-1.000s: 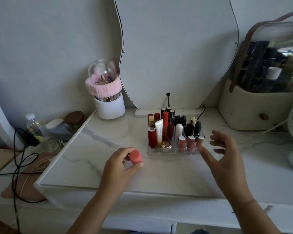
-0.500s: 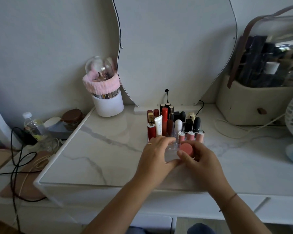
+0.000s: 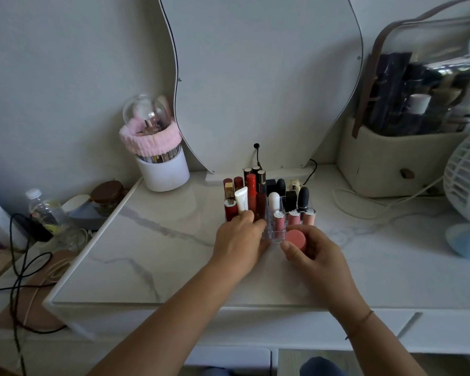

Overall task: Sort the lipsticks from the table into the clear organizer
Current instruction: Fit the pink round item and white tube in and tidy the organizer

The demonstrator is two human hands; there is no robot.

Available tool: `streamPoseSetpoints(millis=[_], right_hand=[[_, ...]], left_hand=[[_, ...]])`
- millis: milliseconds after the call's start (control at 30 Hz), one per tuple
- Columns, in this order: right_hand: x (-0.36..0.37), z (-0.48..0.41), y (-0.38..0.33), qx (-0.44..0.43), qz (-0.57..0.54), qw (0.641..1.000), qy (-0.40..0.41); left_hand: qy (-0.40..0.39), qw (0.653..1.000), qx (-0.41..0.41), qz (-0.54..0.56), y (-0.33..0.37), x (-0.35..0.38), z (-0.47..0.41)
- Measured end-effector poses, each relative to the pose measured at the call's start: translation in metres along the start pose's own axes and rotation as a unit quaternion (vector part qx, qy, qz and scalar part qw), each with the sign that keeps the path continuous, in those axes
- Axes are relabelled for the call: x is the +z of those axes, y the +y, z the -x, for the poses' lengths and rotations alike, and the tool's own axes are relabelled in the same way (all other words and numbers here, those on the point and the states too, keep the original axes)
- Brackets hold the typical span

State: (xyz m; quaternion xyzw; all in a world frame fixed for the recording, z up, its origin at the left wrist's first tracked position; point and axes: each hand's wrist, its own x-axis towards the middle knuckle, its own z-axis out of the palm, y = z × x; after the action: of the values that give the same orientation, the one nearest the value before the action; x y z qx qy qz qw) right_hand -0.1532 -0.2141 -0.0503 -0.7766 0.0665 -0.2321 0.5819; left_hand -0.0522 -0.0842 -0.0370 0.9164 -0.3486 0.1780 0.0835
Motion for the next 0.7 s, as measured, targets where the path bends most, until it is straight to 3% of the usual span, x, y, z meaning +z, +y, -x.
streamPoseSetpoints(millis=[700], right_hand=[[-0.0013,-0.0011,0.0032,0.009,-0.018,1.0,-0.008]], left_hand=[[-0.015,1.0,0.002,0.016,-0.0085,-0.0014,-0.0023]])
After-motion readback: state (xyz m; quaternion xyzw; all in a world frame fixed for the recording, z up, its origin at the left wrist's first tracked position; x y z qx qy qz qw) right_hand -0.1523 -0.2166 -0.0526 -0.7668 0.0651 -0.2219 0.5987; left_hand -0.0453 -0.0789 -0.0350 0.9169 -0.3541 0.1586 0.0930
